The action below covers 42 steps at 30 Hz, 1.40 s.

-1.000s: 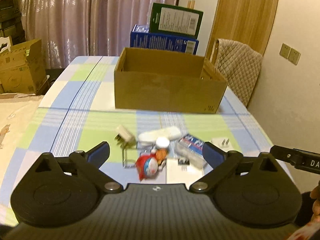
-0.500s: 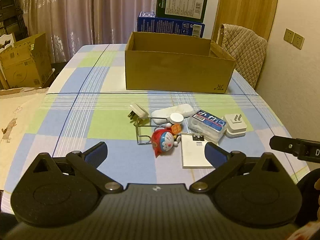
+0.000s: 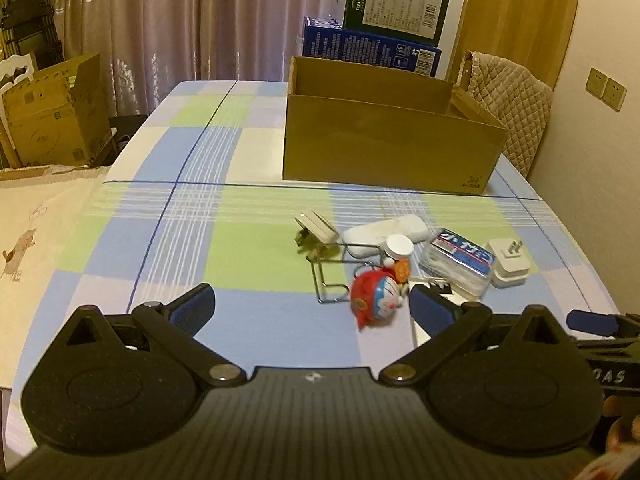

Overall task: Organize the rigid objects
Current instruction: 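Grasp the white square tray edge with the right tool while the left tool grasps the red Doraemon figure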

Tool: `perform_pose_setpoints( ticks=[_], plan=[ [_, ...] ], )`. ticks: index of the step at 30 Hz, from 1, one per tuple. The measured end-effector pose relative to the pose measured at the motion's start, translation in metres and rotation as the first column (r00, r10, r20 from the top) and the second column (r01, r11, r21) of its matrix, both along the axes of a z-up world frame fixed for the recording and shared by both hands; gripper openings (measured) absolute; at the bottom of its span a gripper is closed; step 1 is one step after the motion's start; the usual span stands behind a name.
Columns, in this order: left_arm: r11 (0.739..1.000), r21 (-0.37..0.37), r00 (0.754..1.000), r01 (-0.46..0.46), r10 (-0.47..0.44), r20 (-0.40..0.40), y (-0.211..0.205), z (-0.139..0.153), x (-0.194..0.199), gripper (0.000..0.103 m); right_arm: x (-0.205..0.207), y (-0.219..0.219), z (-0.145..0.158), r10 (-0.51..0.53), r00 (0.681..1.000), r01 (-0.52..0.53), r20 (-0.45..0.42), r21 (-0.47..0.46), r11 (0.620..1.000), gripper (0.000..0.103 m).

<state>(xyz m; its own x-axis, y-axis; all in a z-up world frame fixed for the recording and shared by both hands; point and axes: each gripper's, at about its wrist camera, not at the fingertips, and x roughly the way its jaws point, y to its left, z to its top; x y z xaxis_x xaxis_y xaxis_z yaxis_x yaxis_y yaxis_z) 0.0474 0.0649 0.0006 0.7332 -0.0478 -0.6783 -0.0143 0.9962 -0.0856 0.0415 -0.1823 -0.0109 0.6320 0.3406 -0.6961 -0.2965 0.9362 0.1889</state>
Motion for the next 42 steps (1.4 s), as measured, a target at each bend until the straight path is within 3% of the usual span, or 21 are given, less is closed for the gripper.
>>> perform_pose_setpoints(
  ticks=[8,13,25,27,29,32,39,42],
  plan=[
    [1.0,0.01,1.0,0.022,-0.021,-0.019,0.011,-0.017,0.024,0.102,0.021,0.034,-0.031,0.014,1.0,-0.014,-0.016,-0.027,1.0,0.099],
    [1.0,-0.008,0.999,0.025,-0.025,-0.033,0.016,-0.029,0.033,0.102,0.031,0.053,-0.052,0.003,1.0,-0.004,-0.018,-0.095,0.995,0.101],
    [0.998,-0.051,0.999,0.027,-0.029,-0.037,0.02,-0.042,0.042,0.101,0.052,0.064,-0.078,-0.045,0.999,0.043,-0.014,-0.13,0.991,0.1],
    [0.998,-0.053,0.999,0.028,-0.03,-0.041,0.02,-0.043,0.042,0.101,0.052,0.064,-0.079,-0.036,0.999,0.035,-0.007,-0.131,0.991,0.098],
    [0.998,-0.051,0.998,0.031,-0.033,-0.044,0.019,-0.044,0.042,0.101,0.052,0.062,-0.077,-0.042,0.999,0.043,0.013,-0.142,0.989,0.084],
    [0.998,-0.051,0.998,0.04,-0.043,-0.046,0.016,-0.045,0.041,0.101,0.052,0.056,-0.075,-0.03,1.0,0.03,-0.002,-0.124,0.992,0.083],
    [0.986,-0.025,0.986,0.165,-0.166,-0.026,-0.01,-0.046,0.038,0.101,0.034,0.027,-0.061,-0.024,0.999,0.02,-0.041,-0.1,0.995,0.083],
    [0.968,0.016,0.968,0.249,-0.248,-0.026,-0.025,-0.05,0.04,0.094,0.021,0.012,-0.056,-0.039,0.999,0.035,-0.033,-0.117,0.993,0.083]
  ],
)
